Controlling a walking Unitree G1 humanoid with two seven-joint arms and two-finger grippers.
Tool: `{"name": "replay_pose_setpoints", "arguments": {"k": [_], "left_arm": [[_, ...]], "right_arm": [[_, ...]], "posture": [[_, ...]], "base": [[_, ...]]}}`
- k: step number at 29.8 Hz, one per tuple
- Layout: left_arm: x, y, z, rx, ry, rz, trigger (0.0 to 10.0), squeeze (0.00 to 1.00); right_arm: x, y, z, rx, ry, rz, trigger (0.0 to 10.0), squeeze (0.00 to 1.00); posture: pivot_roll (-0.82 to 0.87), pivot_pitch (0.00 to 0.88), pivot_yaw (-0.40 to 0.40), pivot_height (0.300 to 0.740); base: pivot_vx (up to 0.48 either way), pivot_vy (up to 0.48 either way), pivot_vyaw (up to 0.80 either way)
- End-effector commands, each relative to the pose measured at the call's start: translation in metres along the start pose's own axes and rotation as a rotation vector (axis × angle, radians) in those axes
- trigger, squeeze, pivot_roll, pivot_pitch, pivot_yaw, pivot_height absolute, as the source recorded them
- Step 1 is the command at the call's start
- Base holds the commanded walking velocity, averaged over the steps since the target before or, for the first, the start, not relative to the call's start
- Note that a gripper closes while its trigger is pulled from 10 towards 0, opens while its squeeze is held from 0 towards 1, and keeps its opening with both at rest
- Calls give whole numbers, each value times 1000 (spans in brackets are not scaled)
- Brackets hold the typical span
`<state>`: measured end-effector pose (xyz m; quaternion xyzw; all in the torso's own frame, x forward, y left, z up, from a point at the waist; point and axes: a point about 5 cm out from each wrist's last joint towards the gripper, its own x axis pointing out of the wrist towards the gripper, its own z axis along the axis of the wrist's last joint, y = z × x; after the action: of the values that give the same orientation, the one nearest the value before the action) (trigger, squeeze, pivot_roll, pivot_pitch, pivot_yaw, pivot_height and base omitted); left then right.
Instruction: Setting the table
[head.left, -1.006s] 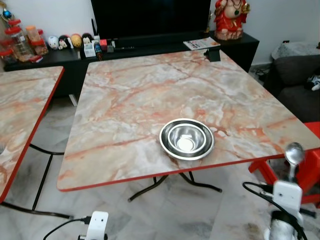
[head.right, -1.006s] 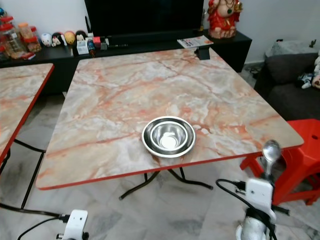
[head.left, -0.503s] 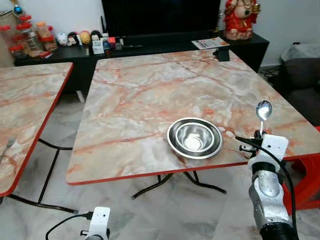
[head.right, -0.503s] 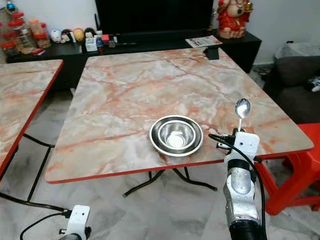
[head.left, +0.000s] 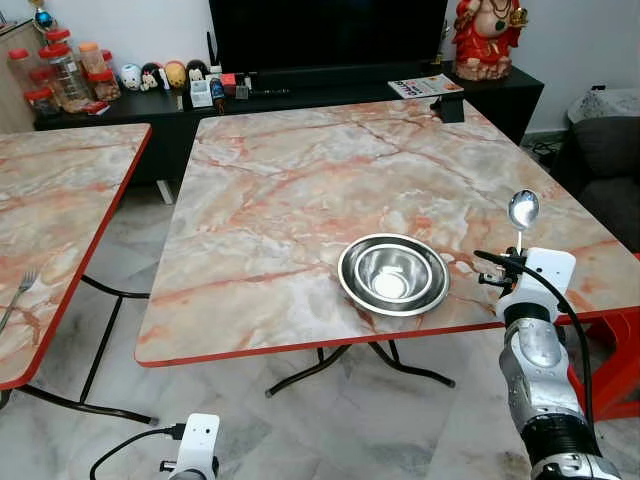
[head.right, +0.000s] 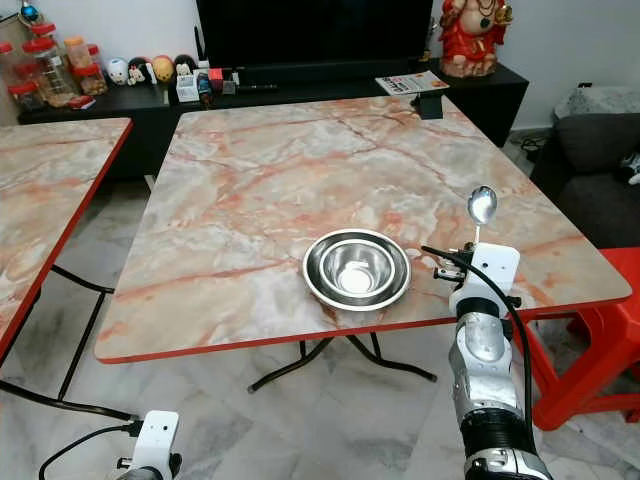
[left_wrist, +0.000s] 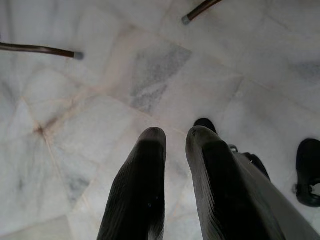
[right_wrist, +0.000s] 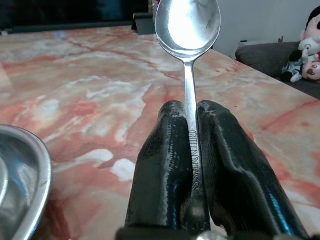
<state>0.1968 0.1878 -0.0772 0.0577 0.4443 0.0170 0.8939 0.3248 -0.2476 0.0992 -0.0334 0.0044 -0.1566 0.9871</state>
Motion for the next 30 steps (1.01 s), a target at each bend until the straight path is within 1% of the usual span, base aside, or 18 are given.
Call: {"name": "replay_pose_setpoints", "arguments": {"k": [1, 5, 8, 19, 30], "left_arm": [[-1, 5, -5, -1, 15, 20, 10000, 0], [-1, 4, -6, -2, 18, 21, 10000, 0], [-1, 4, -8, -3, 22, 21, 10000, 0], [-1, 6, -7, 1, 23, 33, 10000, 0], [-1, 7, -6, -29, 16, 35, 10000, 0]], "right_arm": [[5, 3, 7, -3, -9, 1, 10000, 0], [5, 6, 7, 1, -7, 15, 10000, 0], [4, 7, 4, -26, -1, 21, 10000, 0], [3, 11, 1, -23, 5, 34, 10000, 0], [-1, 13, -3, -25, 16, 57, 10000, 0]], "posture": [[-135, 0, 28, 740], [-132, 0, 21, 740], [-132, 0, 19, 740], [-130, 0, 19, 740], [-127, 0, 19, 740]], "base": [[0, 0, 488], [0, -206, 122], [0, -289, 0], [0, -339, 0], [0, 0, 0]]}}
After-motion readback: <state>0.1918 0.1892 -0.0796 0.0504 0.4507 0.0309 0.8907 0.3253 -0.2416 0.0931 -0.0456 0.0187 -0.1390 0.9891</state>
